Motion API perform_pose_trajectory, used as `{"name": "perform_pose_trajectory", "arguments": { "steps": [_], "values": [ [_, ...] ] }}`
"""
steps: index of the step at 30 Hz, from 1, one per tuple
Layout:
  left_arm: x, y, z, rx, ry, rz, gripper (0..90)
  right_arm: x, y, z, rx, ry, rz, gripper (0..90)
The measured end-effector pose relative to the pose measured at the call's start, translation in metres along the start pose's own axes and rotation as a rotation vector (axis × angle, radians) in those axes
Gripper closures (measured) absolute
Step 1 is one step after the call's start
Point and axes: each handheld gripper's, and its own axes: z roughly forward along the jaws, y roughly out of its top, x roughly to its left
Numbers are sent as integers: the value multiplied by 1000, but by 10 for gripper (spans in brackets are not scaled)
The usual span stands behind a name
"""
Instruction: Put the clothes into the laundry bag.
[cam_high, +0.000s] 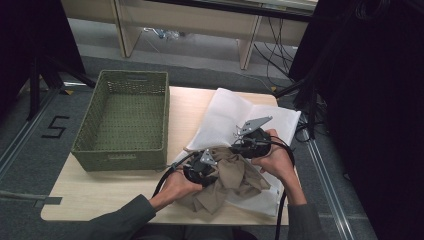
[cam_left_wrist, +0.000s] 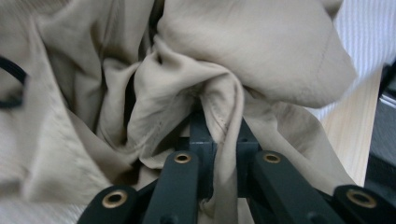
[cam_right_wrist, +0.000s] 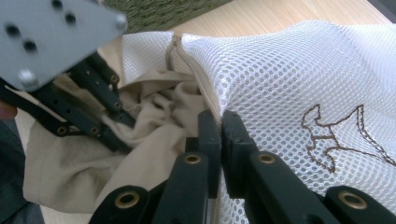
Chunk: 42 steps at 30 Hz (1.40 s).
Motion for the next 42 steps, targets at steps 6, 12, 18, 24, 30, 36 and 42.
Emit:
{"name": "perform_pose_trajectory", "arguments": {
  "steps": [6,12,18,24,30,36,42],
  "values": [
    [17,34,-1,-104,70,-43,835,1,1,-5,-8,-4,12,888],
    [30,27,18,-76,67,-104,712,-1,-1,-4,1,-5,7,888],
    [12,6,-21,-62,75,-41,338,-4,-4,-4,2,-5,10,888],
    [9,-24,-49,-45,83,-65,201,-3,-4,-2,13,-6,9,888],
    [1,-35,-18,61,-22,6,361,-1,-2,0,23,0,17,888],
    [5,-7,18,21,-19,-17,858,1,-1,0,19,3,-7,888],
    [21,26,25,-82,45,-72,843,-3,-4,-4,10,-3,11,888]
  ]
}}
